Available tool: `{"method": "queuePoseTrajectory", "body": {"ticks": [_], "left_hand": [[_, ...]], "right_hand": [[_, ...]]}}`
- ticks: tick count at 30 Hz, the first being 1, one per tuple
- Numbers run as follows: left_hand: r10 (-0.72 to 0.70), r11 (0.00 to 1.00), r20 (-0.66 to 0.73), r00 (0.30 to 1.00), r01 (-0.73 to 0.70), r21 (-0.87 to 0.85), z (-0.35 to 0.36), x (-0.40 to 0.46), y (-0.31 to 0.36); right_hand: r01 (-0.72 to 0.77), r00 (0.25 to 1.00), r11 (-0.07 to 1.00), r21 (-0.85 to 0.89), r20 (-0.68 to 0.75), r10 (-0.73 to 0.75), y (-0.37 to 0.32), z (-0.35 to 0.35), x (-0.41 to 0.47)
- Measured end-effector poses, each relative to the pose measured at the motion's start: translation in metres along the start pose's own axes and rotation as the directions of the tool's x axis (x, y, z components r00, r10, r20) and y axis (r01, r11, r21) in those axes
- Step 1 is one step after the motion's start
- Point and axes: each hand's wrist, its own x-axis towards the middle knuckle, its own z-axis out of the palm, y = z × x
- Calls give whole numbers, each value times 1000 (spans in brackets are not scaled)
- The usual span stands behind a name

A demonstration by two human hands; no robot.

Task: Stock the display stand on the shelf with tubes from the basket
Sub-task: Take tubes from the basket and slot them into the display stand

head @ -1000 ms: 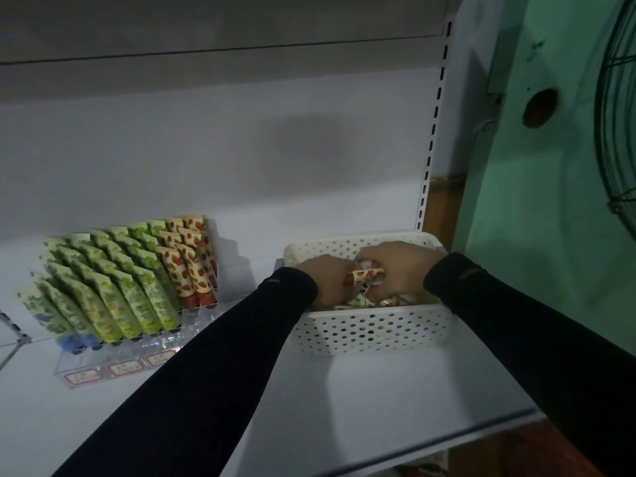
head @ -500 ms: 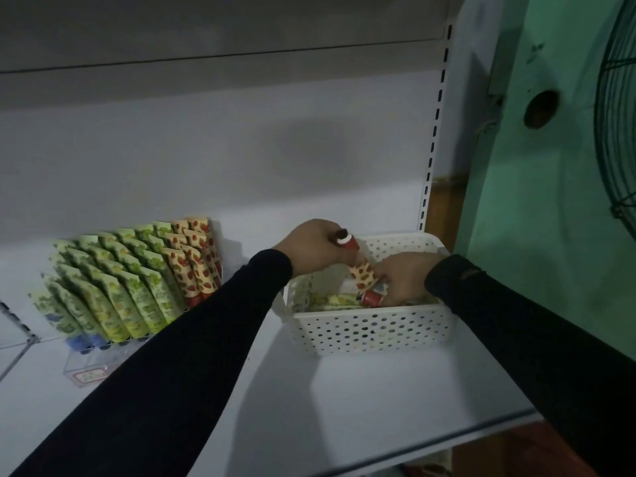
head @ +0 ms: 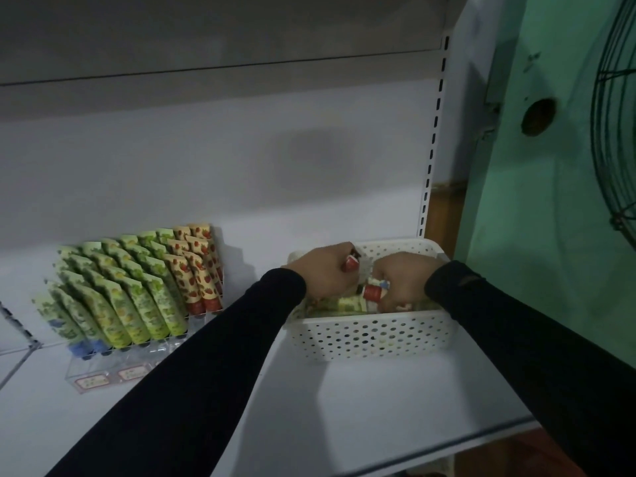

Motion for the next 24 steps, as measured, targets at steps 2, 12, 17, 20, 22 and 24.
{"method": "queuePoseTrajectory", "body": {"ticks": [2,12,17,20,22,24], "left_hand": [[9,998,83,997,-14,58,4,2,2],[-121,980,332,935,59,191,11,7,-8],[-116,964,334,936,25,265,18,9,-4],[-105,970,306,946,29,242,19,9,-4],[-108,978,287,952,50,203,20,9,-5],[-111,983,281,953,63,172,19,8,-6]], "right_hand": [[-14,995,998,54,-99,20,3,0,1],[24,915,935,354,-384,121,10,0,2],[69,883,878,474,-438,167,11,-2,-1],[88,874,860,503,-453,175,9,-3,-3],[95,867,854,511,-464,181,7,-3,-4],[107,861,846,522,-474,183,6,-4,-4]]}}
